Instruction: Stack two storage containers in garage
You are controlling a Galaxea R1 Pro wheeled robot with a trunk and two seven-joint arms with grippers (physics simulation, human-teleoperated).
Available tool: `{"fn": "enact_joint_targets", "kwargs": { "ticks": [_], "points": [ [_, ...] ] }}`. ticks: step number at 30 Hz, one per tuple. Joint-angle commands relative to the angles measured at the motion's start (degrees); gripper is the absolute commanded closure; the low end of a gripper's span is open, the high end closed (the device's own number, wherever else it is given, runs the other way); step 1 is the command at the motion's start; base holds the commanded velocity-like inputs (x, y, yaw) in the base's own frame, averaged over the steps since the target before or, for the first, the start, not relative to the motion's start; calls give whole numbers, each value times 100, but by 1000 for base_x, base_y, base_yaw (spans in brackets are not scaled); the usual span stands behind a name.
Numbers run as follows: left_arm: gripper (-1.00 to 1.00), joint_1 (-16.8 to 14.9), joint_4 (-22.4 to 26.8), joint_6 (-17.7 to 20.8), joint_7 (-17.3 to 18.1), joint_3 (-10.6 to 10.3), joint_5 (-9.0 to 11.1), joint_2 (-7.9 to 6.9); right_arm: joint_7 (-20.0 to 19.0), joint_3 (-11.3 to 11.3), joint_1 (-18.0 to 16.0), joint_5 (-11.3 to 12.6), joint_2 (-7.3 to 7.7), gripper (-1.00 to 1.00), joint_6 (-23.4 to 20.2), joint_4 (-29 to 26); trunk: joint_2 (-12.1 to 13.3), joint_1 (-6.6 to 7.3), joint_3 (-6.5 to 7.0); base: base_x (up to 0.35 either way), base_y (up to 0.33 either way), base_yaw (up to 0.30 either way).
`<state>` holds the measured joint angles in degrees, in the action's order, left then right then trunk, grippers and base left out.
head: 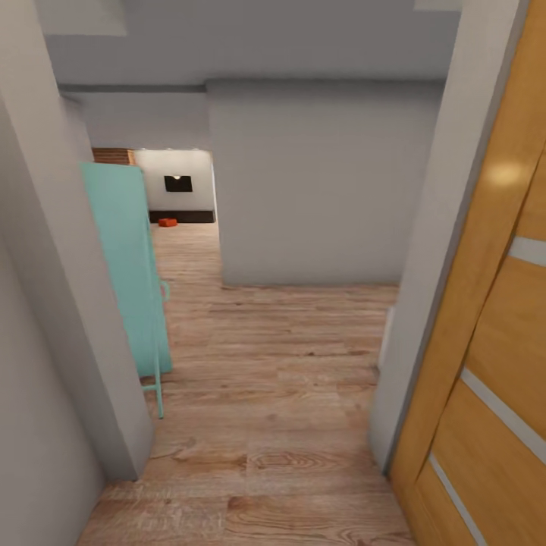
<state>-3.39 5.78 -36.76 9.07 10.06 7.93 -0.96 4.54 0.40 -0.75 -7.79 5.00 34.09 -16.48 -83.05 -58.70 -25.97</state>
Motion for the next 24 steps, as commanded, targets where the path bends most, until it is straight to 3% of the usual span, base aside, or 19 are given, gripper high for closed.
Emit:
{"fn": "enact_joint_targets", "kwargs": {
  "ticks": [1, 24],
  "points": [
    [-100, -4, -6, -7, 60, 14, 60, 0, 47, 4, -4, -58, 1, -100, 10, 4, -3, -3, -6, 325, 0, 0],
    [-100, -4, 1, -7, 60, 14, 63, -9, 47, 3, -4, -49, -21, -100, -6, 11, -3, -3, -6, 325, 0, 0]
  ]
}}
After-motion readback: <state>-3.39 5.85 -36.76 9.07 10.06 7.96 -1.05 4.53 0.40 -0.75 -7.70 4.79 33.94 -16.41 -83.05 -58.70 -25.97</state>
